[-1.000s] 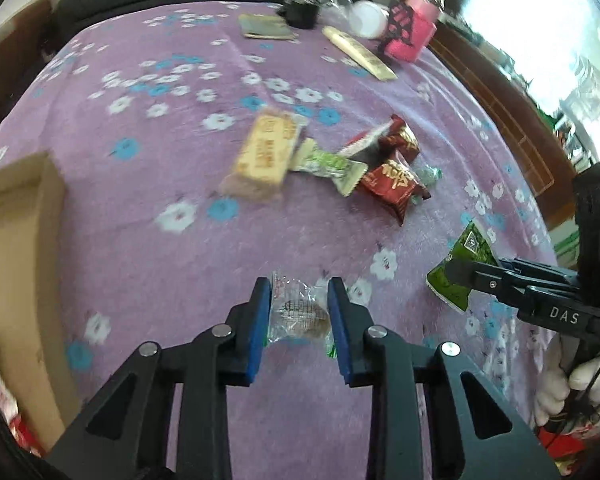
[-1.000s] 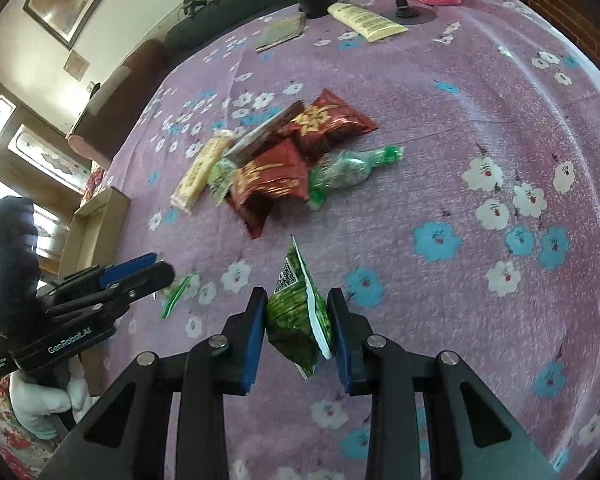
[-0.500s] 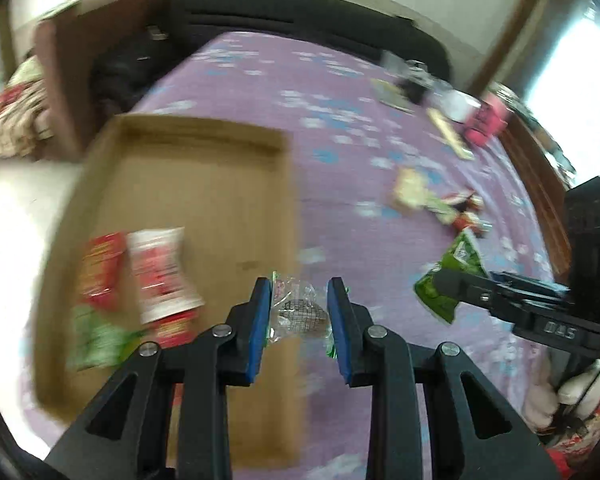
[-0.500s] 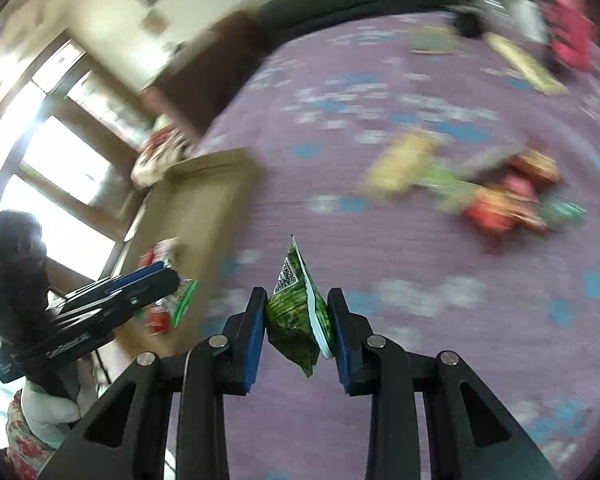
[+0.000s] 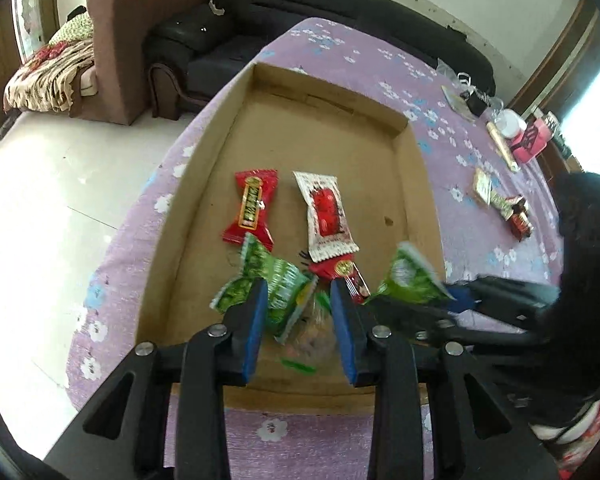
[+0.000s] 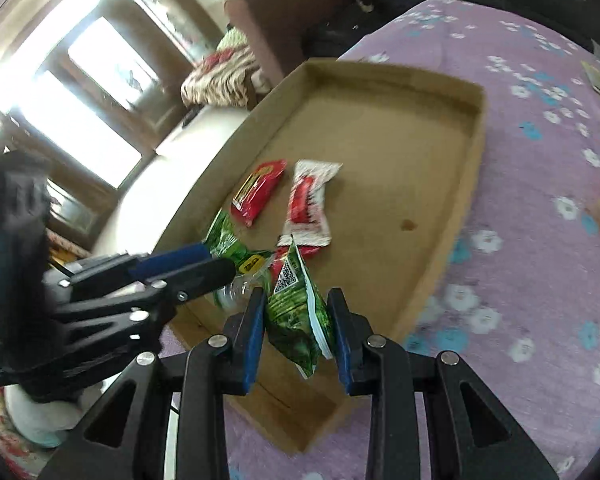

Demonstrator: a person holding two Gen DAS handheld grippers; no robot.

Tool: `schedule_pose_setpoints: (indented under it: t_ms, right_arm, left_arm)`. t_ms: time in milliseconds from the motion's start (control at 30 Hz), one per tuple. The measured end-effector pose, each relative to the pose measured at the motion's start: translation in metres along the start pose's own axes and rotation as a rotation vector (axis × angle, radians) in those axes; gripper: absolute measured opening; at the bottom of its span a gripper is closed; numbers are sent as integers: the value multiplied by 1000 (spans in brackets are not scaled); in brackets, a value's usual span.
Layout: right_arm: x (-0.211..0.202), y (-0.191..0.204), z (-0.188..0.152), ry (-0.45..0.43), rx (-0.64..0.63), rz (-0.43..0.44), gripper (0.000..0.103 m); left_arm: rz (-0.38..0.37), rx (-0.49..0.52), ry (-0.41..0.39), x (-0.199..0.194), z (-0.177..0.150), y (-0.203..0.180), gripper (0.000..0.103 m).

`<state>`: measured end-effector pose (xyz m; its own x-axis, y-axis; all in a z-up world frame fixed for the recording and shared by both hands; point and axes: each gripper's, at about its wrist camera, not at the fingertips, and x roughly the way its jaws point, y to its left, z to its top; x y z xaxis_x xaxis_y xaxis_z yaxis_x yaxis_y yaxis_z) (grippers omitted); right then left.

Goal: Organize snacks
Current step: 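Release both packets into the cardboard tray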

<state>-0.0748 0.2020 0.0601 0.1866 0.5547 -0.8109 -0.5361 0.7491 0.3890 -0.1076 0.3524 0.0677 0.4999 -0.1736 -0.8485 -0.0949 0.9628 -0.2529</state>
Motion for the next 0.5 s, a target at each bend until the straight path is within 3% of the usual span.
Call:
schedule_pose_setpoints:
  t_ms: [167,267,433,500]
  right_arm:
    - [5,4,4,-17,22,-51,38]
    - [-3,5,10,-43,46,-73,45]
    - [-42,0,16,-138,112,-149,46]
    - [-64,-9,16,-180,151,-188,46]
  left_arm:
    - [-106,-66,-33,-17,15,14,60]
    - [-113,-74,-63,-31,30,8,62]
    - [-143,7,-131,-46,57,-25,63]
    - [-191,29,-124,-41,66,-46,63]
